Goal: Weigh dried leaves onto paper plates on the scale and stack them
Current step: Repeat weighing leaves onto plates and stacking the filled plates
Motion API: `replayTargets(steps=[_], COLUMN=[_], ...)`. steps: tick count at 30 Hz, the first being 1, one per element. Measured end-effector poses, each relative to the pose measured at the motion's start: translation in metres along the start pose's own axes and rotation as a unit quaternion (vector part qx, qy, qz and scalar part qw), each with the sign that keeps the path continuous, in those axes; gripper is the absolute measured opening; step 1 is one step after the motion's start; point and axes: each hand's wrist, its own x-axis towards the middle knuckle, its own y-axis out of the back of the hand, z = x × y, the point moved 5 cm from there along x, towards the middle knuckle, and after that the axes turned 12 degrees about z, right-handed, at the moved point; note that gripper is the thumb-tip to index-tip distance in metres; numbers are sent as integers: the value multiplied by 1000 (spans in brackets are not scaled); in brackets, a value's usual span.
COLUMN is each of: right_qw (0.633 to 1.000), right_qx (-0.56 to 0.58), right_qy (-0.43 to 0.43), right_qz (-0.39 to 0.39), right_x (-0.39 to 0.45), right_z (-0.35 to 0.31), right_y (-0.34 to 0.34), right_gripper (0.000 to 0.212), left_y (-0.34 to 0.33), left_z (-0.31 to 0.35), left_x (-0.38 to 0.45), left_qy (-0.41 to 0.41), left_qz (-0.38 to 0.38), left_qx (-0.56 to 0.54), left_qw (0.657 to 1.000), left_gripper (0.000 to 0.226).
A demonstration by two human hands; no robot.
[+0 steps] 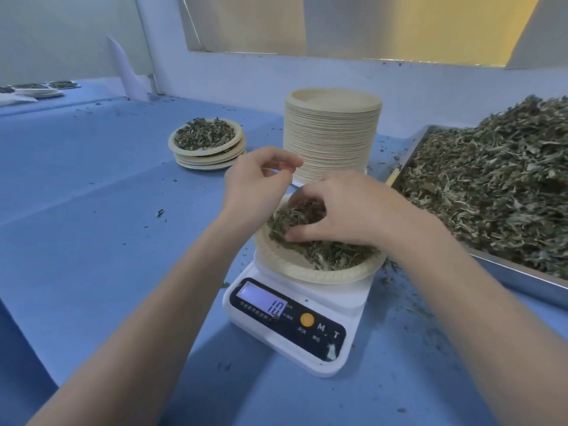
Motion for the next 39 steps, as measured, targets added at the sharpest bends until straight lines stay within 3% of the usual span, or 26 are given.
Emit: replayTargets(steps=[4,9,16,27,39], right_qw=[997,970,938,926,918], right_qx=[64,190,298,327,313], right_qy=[18,-42,-77,-82,-99], right_qz=[43,146,163,171,224], right_x=[5,4,-1,0,-11], right_z=[-2,15,28,35,65], right_y=[9,34,45,49,75], right_gripper=[28,23,18,25,23], left_y=[0,-5,-15,-21,-58], left_z=[0,5,7,20,55], left_x=[0,2,1,2,11], left_qy=[11,21,33,57,8], left_qz=[15,10,-15,-61,-104], left_qx=[-20,-37,-43,-75,-66], left_qw=[1000,999,998,994,992], left_gripper=[34,30,27,35,35])
